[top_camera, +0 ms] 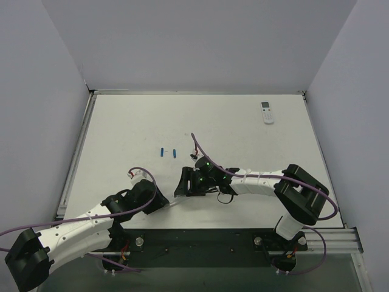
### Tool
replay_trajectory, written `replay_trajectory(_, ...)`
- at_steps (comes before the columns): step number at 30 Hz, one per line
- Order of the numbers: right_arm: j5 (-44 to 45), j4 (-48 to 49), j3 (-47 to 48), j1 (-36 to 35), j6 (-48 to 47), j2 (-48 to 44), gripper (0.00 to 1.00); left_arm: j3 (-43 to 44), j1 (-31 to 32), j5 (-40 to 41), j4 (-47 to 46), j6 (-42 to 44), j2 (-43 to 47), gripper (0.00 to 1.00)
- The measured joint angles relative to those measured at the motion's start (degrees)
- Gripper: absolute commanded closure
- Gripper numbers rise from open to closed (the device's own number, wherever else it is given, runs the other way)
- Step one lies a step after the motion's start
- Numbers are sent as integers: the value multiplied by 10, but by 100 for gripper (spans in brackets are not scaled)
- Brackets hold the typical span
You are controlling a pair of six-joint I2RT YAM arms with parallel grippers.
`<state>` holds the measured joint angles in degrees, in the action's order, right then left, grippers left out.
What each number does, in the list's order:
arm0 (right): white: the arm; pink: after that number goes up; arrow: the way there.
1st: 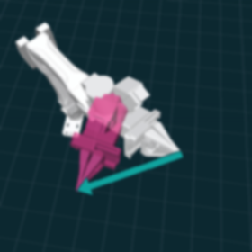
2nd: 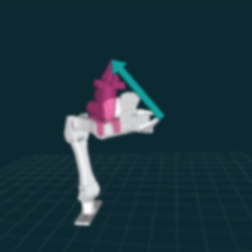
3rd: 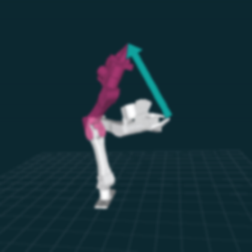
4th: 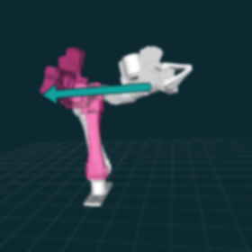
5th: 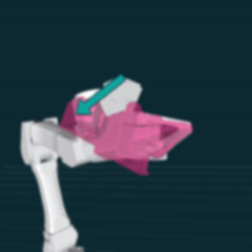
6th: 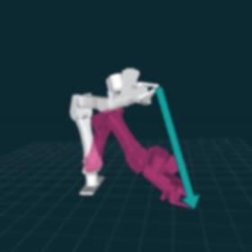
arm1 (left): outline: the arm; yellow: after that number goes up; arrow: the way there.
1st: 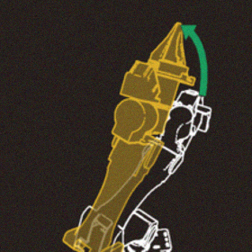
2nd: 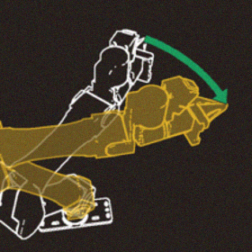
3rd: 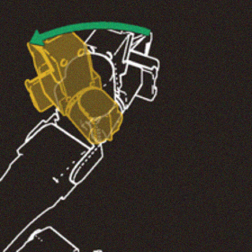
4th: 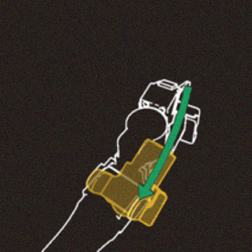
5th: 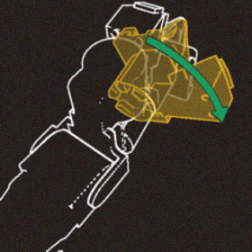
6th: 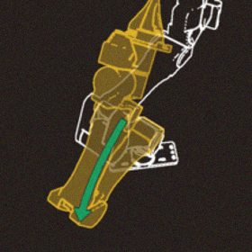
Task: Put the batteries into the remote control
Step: Load the battery cover into the remote control.
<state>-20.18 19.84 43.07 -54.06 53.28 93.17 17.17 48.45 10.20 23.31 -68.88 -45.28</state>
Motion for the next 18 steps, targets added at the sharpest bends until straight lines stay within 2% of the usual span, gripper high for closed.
replay_trajectory(6,0,-8,12,-4,-9,-1,33,0,0,0,0,0,2,48)
replay_trajectory(18,44,-80,26,-16,-52,-16,30,0,0,0,0,0,14,48)
